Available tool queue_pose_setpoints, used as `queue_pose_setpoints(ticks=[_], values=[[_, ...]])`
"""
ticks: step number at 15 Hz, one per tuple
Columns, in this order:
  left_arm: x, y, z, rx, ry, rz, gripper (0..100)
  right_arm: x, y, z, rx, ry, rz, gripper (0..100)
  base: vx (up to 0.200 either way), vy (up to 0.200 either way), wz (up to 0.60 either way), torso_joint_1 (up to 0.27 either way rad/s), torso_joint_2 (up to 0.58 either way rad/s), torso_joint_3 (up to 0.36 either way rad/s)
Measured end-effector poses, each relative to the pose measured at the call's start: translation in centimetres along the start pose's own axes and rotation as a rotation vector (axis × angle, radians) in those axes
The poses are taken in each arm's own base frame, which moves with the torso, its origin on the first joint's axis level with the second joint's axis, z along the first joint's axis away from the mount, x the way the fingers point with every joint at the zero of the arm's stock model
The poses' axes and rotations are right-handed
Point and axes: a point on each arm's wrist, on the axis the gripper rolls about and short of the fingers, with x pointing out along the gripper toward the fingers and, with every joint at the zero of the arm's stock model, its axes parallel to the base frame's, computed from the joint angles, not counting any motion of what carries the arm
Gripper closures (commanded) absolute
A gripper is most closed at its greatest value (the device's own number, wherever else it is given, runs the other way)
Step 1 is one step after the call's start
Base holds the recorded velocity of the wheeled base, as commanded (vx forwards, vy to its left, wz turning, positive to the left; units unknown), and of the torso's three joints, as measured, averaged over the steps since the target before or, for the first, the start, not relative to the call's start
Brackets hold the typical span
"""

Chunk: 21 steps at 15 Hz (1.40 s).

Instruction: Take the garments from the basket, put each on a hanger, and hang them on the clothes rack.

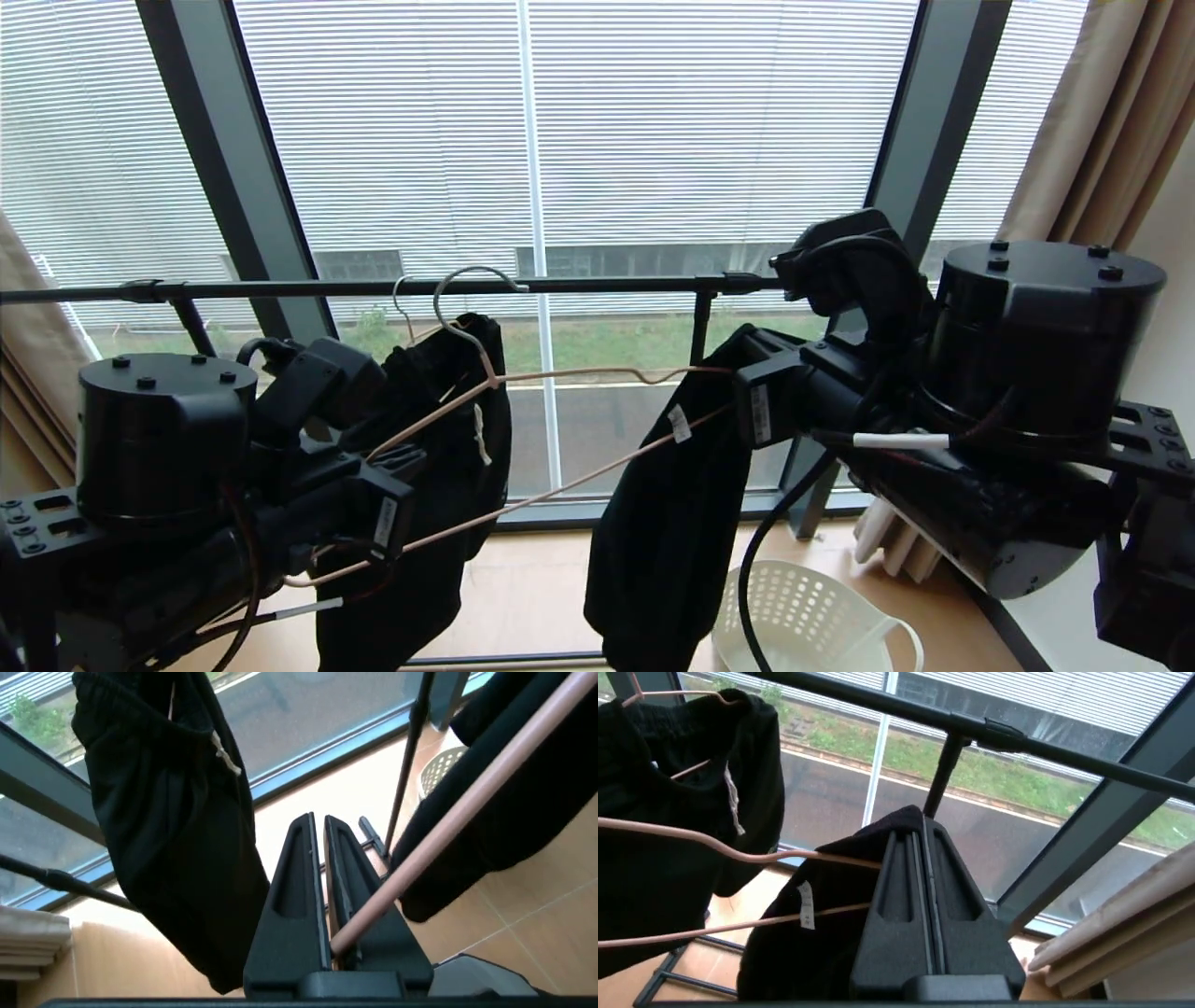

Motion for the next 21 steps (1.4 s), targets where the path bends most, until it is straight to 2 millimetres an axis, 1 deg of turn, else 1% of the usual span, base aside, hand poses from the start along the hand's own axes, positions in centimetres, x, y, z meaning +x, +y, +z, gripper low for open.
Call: queue_pose_setpoints(ticks=[3,5,7,9,15,18,19,21], values=[[1.4,-0.1,1.4,-0.012,-0.016,0.013,100,-1.7,3.6,-0.3,-0.032,-0.003,0.124,100,0.000,0.000,0.00,0.000,0.00,0.000],[2.3,-0.6,1.8,-0.006,-0.012,0.003,100,-2.1,5.1,-0.4,-0.043,-0.007,0.167,100,0.000,0.000,0.00,0.000,0.00,0.000],[2.8,-1.2,1.8,0.005,-0.005,-0.014,100,-2.0,6.1,-0.2,-0.046,-0.011,0.184,100,0.000,0.000,0.00,0.000,0.00,0.000],[3.1,-1.8,1.7,0.015,0.004,-0.029,100,-1.6,6.9,0.3,-0.038,-0.024,0.194,100,0.000,0.000,0.00,0.000,0.00,0.000],[3.6,-2.2,1.4,0.023,0.021,-0.040,100,-1.5,10.0,1.3,-0.023,-0.059,0.249,100,0.000,0.000,0.00,0.000,0.00,0.000],[3.6,-2.2,1.4,0.023,0.021,-0.041,100,-1.4,10.5,1.3,-0.017,-0.063,0.253,100,0.000,0.000,0.00,0.000,0.00,0.000],[3.6,-2.2,1.4,0.022,0.021,-0.041,100,-1.4,10.5,1.0,-0.022,-0.057,0.252,0,0.000,0.000,0.00,0.000,0.00,0.000],[3.6,-2.3,1.4,0.018,0.021,-0.043,100,-1.4,10.0,0.5,-0.030,-0.044,0.245,0,0.000,0.000,0.00,0.000,0.00,0.000]])
